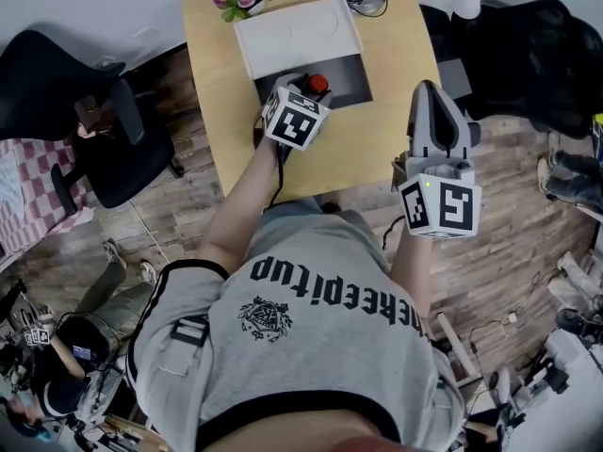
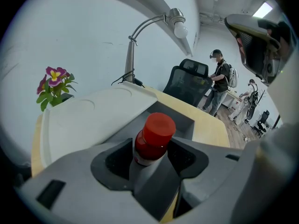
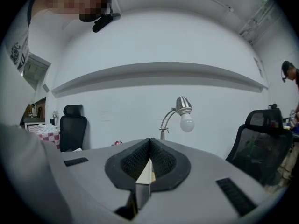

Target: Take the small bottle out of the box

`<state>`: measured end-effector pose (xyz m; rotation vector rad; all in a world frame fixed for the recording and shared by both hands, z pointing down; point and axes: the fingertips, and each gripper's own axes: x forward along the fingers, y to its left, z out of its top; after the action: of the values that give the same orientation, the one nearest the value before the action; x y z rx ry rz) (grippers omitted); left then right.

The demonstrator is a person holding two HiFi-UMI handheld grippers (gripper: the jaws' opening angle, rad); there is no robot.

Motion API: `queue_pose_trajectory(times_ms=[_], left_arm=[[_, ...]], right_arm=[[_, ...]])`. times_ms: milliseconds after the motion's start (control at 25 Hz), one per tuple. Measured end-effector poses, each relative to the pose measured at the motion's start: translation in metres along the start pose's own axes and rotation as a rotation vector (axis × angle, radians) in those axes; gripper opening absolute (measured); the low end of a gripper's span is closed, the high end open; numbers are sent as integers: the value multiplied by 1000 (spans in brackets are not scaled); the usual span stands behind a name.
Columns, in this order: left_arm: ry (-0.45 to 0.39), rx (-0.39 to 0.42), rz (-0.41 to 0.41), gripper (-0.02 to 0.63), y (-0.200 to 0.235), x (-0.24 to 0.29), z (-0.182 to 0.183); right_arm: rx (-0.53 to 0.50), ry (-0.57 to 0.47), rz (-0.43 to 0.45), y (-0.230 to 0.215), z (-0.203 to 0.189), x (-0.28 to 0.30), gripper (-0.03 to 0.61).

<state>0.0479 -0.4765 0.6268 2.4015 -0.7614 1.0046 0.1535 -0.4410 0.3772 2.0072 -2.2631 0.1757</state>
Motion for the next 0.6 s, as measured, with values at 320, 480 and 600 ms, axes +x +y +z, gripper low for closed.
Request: queue_pose_trajectory(times_ms=[320,480,600], left_arm=[[29,6,-5,218,0,13,-3],[26,6,-10,218,0,14,-3],[14,2,-13,218,0,16,-2]], right_arm=[[7,12,-27,-10,-4,4,2],[7,14,-31,-11,-4,6,2],[12,14,-31,-11,-5,9,2]])
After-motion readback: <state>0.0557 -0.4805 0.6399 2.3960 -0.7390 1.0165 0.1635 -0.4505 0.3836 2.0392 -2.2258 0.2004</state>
